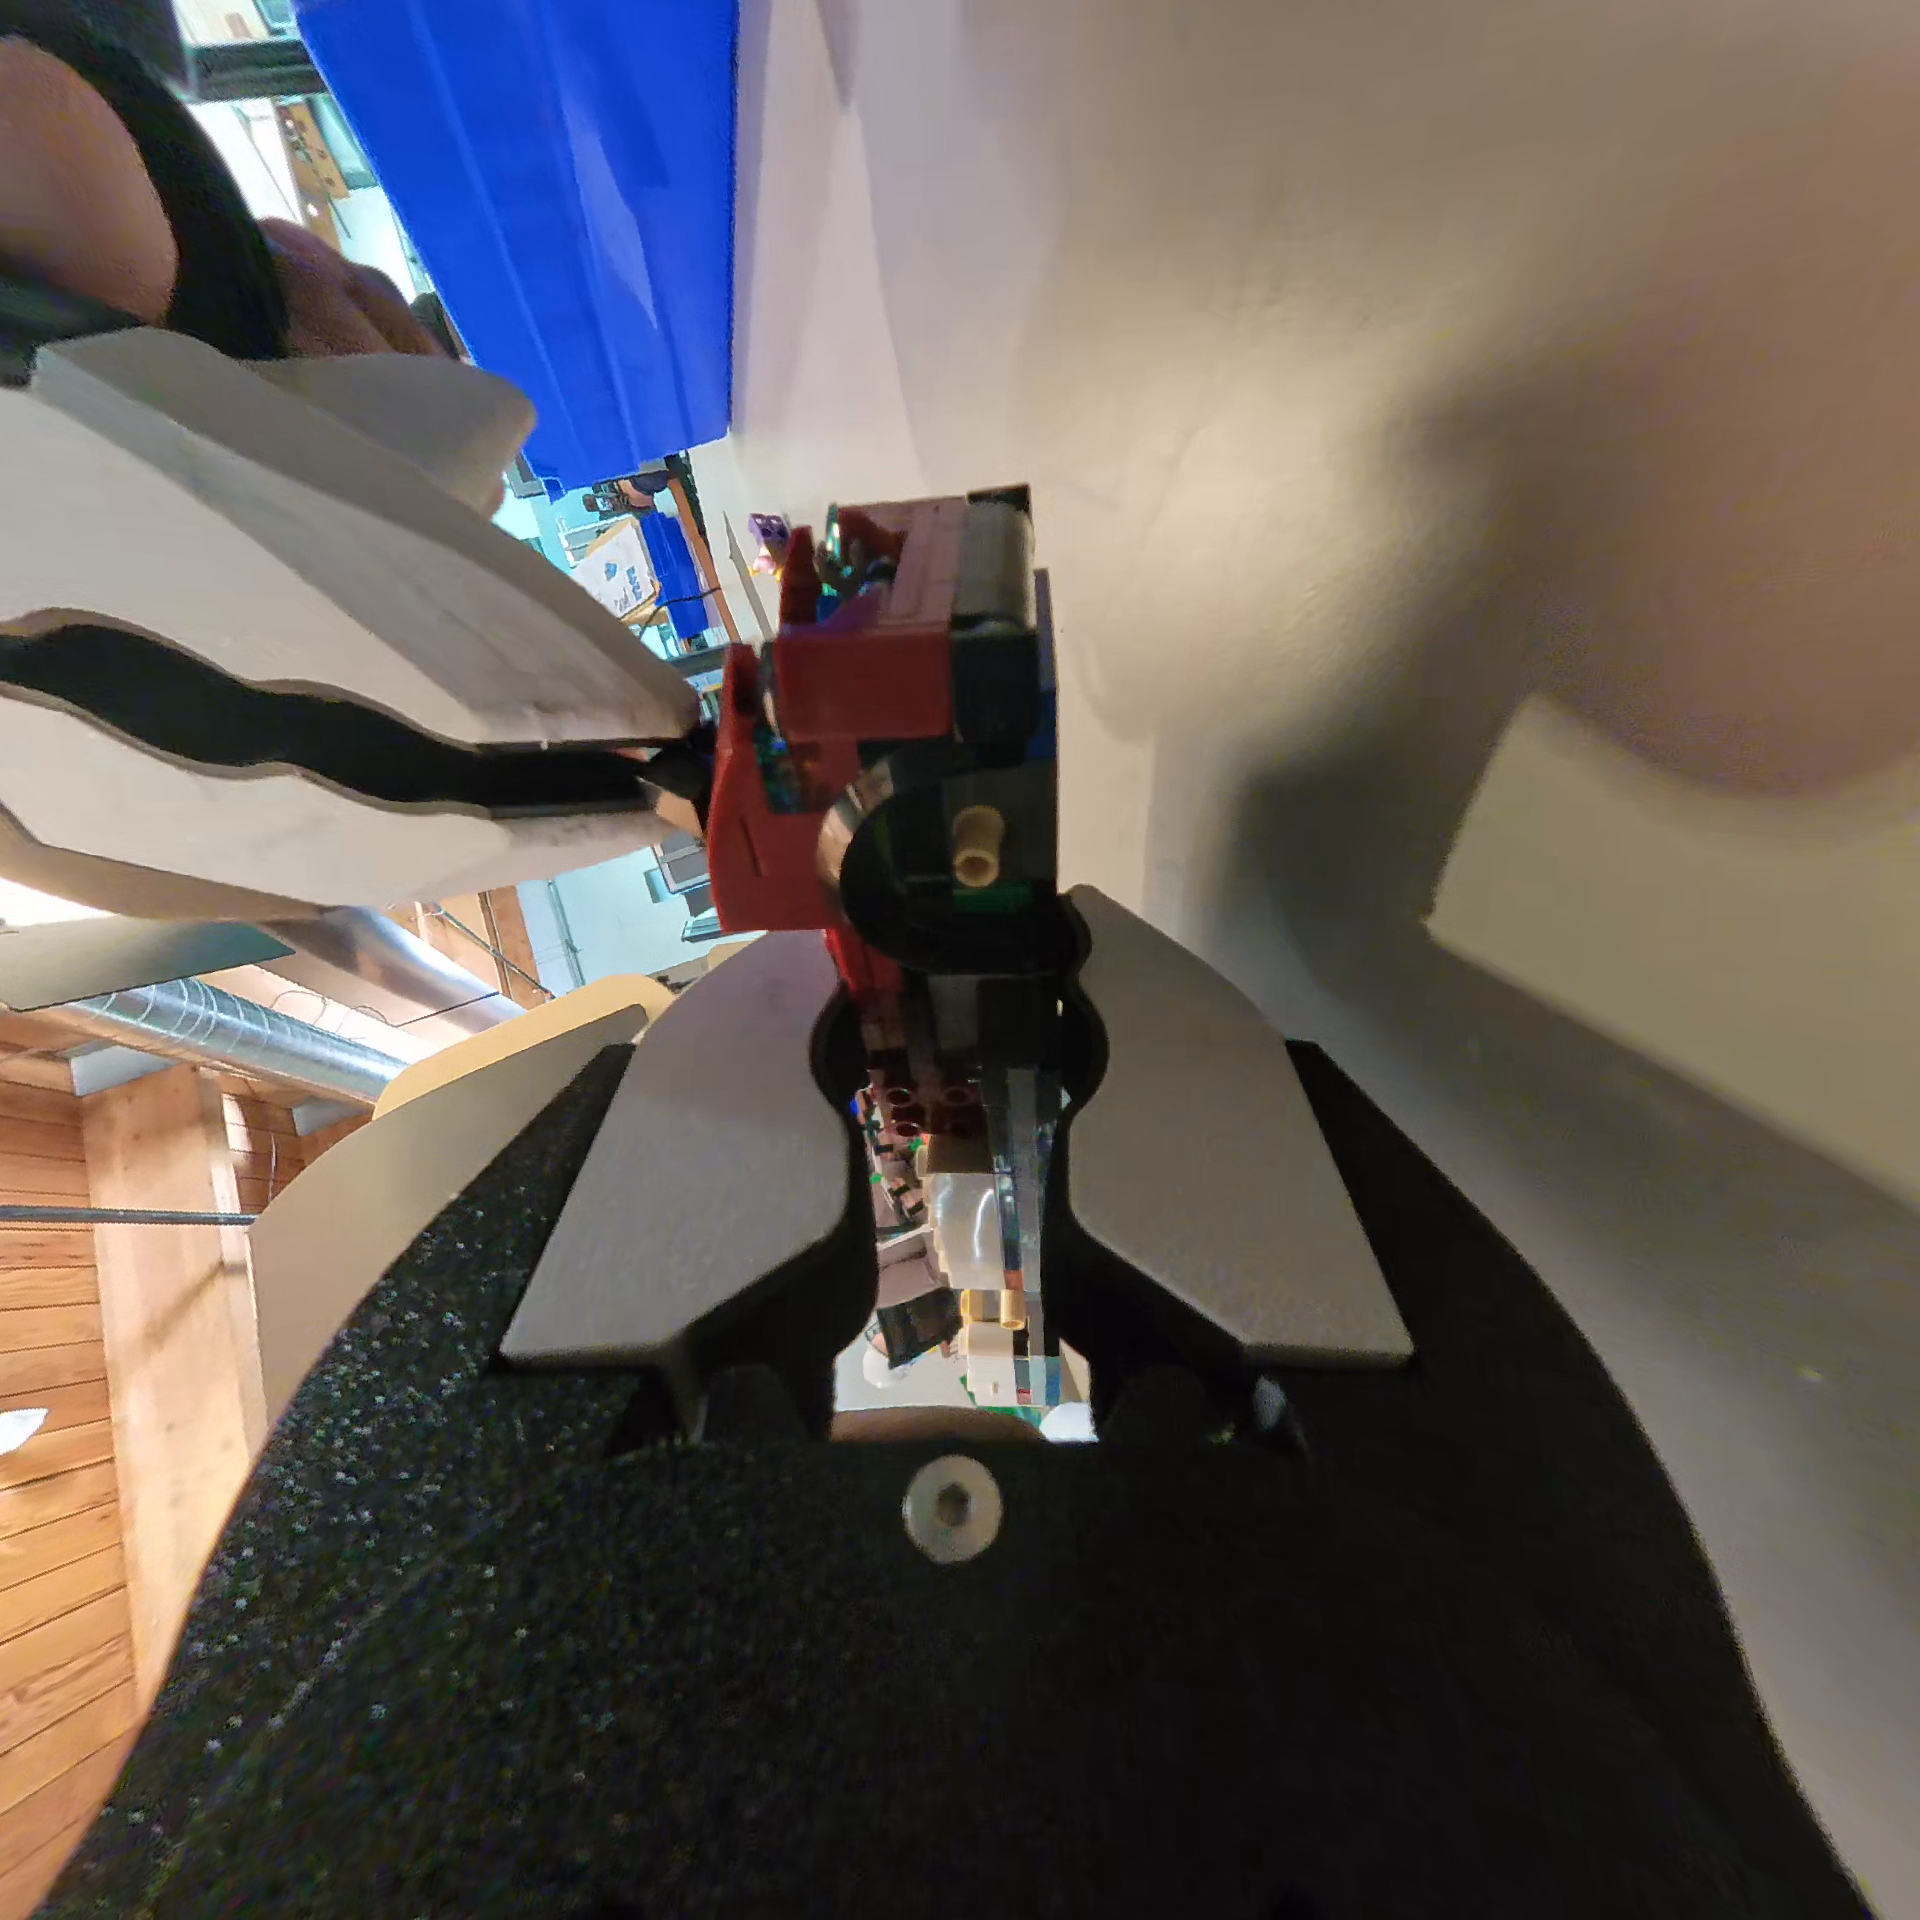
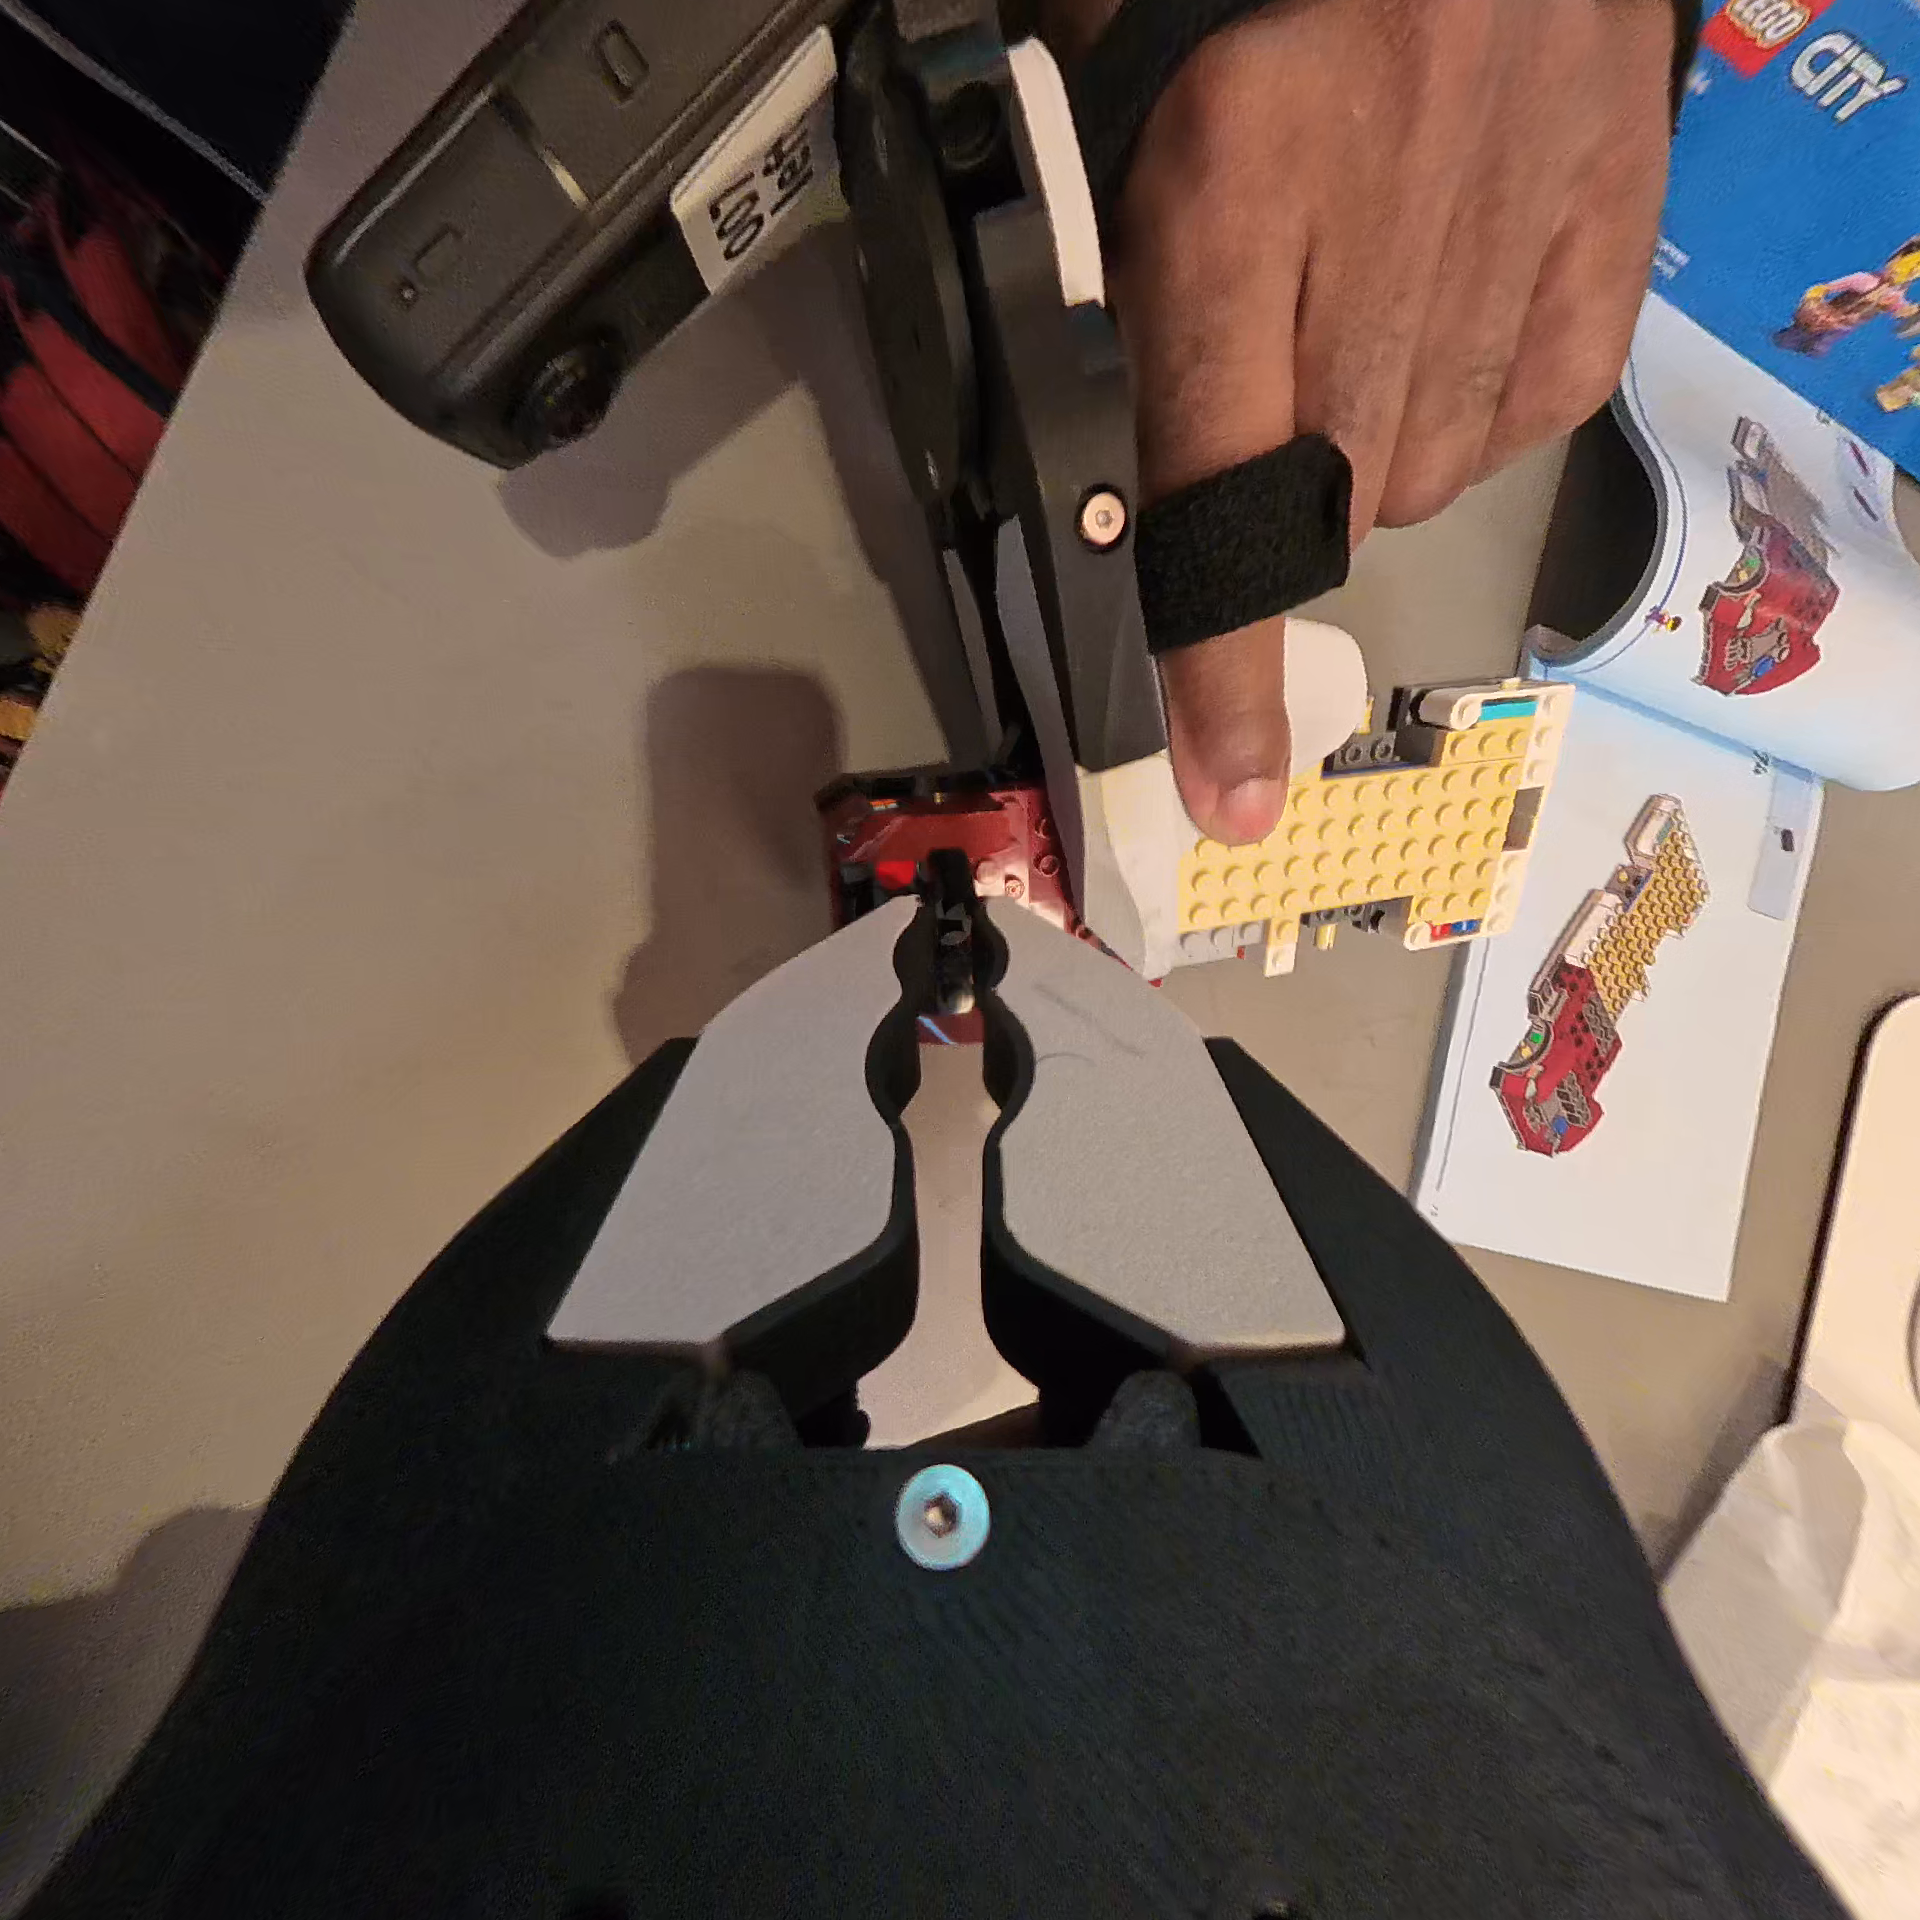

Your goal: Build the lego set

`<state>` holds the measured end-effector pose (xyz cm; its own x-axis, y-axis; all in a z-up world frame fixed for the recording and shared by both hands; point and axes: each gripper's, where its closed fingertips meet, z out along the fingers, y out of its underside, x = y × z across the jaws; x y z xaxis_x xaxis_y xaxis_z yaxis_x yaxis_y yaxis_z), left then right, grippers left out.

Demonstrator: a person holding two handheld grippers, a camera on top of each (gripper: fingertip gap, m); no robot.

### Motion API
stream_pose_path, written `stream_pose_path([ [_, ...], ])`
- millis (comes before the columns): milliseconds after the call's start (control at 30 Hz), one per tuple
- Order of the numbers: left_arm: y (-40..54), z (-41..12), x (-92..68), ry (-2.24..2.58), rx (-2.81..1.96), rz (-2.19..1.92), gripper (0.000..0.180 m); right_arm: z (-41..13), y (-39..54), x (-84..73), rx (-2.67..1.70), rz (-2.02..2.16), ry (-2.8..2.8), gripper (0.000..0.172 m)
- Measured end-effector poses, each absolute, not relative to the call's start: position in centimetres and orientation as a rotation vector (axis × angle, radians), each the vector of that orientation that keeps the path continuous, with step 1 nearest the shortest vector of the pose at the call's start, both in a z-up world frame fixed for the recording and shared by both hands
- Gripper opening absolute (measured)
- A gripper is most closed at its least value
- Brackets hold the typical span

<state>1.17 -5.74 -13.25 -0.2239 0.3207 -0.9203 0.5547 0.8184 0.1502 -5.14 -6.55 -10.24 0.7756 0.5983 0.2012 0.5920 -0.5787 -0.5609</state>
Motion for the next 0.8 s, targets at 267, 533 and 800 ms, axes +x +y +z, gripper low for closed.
stream_pose_path([
  [267,-5.3,-13.0,0.6,1.834,0.632,-0.283,0.034,-10.5,-6.3,-4.8,-2.285,0.168,-0.799,0.008],
  [533,-5.0,-13.0,0.3,1.84,0.616,-0.286,0.033,-10.0,-6.0,-4.7,-2.242,0.186,-0.778,0.008],
  [800,-4.5,-13.3,0.9,1.85,0.62,-0.205,0.033,-10.2,-6.9,-3.9,-2.374,-0.087,-0.872,0.008],
])
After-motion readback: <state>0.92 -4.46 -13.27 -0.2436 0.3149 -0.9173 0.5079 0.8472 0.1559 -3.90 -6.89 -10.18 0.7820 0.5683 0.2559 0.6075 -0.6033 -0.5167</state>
